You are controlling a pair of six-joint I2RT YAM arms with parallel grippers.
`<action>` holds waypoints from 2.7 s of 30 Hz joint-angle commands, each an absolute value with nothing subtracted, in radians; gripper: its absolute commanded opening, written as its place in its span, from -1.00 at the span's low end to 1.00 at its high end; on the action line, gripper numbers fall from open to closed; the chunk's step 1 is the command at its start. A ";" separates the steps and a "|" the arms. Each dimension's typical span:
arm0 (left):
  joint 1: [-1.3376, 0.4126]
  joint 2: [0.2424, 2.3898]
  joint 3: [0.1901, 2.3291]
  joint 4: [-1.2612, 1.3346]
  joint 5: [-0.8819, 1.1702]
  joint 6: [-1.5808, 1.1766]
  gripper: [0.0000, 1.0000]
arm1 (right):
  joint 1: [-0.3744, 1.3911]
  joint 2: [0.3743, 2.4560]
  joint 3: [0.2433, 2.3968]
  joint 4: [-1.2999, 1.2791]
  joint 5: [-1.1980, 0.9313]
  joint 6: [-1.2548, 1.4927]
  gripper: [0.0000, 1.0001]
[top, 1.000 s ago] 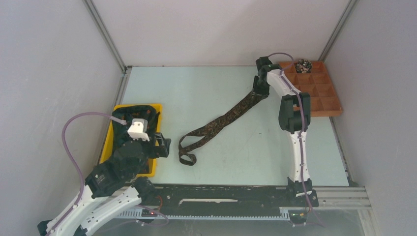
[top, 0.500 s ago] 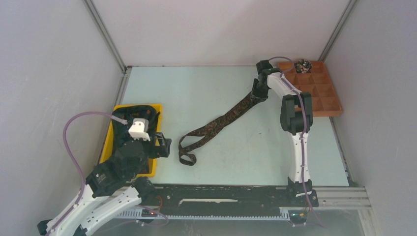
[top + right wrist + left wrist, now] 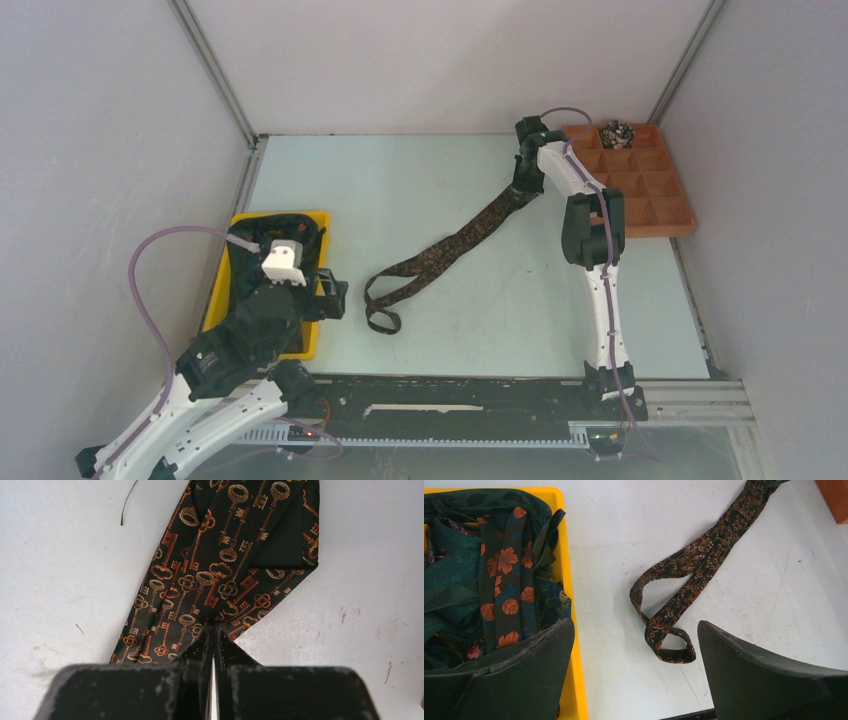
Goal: Roll the ties
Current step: Flatten out the tie at the center of the board.
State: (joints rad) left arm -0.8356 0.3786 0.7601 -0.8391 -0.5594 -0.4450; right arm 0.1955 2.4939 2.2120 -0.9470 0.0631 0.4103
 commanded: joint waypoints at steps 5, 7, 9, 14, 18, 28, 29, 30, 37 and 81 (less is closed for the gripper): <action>-0.836 0.408 0.772 -0.826 -0.592 -0.458 0.99 | 0.197 2.538 2.268 -0.916 0.153 0.370 -1.00; -0.833 0.409 0.772 -0.827 -0.594 -0.458 0.99 | 0.182 2.550 2.308 -0.919 0.145 0.367 -1.00; -0.834 0.411 0.773 -0.827 -0.592 -0.458 0.99 | 0.164 2.576 2.372 -0.934 0.122 0.364 -1.00; -0.834 0.436 0.789 -0.831 -0.588 -0.455 0.99 | 0.139 2.601 2.453 -0.913 0.078 0.334 -1.00; -0.834 0.499 0.831 -0.867 -0.579 -0.495 0.99 | 0.113 2.598 2.482 -0.860 0.039 0.334 -1.00; -0.835 0.762 0.826 -0.871 -0.352 -0.677 0.99 | 0.099 2.527 2.479 -0.688 0.036 0.306 -0.15; -0.835 0.774 0.798 -0.837 -0.310 -0.687 0.99 | 0.102 2.510 2.477 -0.694 0.028 0.304 -0.01; -0.836 0.786 0.771 -0.801 -0.276 -0.694 0.99 | 0.106 2.492 2.469 -0.698 0.018 0.305 0.06; -0.835 0.894 0.642 -0.563 -0.148 -0.724 0.99 | 0.126 2.291 2.283 -0.716 -0.082 0.337 0.16; -0.821 1.178 0.852 -0.820 -0.462 -0.532 -0.74 | 0.301 1.744 1.319 -0.488 -0.236 0.357 0.12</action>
